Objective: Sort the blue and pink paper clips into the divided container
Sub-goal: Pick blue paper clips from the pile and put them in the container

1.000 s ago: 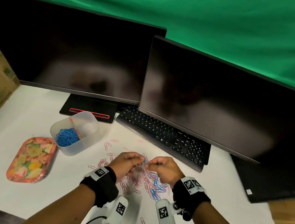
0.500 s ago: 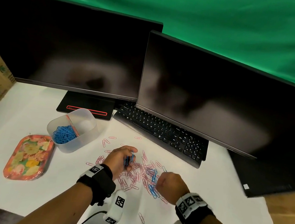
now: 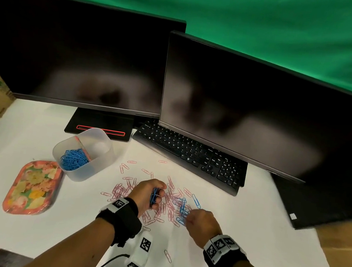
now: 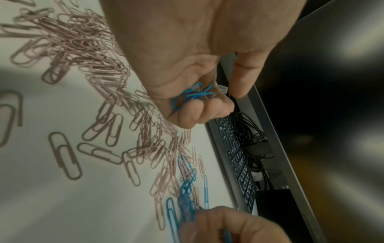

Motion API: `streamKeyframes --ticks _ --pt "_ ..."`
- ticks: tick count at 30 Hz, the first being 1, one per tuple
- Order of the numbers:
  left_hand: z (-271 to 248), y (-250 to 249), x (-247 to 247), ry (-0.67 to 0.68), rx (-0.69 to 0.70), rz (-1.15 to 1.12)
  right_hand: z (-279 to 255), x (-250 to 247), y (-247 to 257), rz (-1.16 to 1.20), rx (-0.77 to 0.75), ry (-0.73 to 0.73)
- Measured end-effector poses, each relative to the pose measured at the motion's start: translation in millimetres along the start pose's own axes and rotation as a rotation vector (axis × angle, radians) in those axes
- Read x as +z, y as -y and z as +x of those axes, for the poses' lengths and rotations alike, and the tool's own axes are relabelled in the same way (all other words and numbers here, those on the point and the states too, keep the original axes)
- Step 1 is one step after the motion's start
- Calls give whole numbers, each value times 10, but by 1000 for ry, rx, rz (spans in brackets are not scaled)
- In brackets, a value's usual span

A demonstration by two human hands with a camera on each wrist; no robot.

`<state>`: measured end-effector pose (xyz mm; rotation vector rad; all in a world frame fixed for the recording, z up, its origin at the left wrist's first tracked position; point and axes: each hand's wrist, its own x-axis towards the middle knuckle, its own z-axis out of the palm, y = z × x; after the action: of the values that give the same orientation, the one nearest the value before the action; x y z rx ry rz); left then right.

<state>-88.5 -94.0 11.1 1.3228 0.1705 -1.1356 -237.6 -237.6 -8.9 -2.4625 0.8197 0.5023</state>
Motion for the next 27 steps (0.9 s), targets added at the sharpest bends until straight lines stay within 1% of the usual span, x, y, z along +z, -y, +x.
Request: streamKeyframes --ticks 3,9,11,13,15,16,19,21,23,25,27 --pt "-6 28 43 -14 38 125 16 -91 -30 185 7 -10" --pt "-1 138 191 30 85 369 16 -310 14 546 -66 -20" --pt "8 166 250 28 121 452 31 -368 48 588 -76 -16" --pt "20 179 296 21 190 497 53 -402 75 610 -88 -9" --pt "37 170 338 7 238 479 62 -429 103 621 -84 -18" --pt "46 158 354 -5 238 462 66 -443 108 622 -78 -28" --pt "65 107 348 -35 185 387 52 -472 86 575 -33 -102" --pt "73 68 296 -56 131 275 32 -449 47 439 -37 -115" --pt "68 31 221 -97 110 162 20 -333 4 218 -33 -50" --pt "57 2 148 -110 109 91 -22 -192 -18 20 -35 13" --pt "58 -15 92 -121 116 70 -51 -77 -24 -83 -66 34"
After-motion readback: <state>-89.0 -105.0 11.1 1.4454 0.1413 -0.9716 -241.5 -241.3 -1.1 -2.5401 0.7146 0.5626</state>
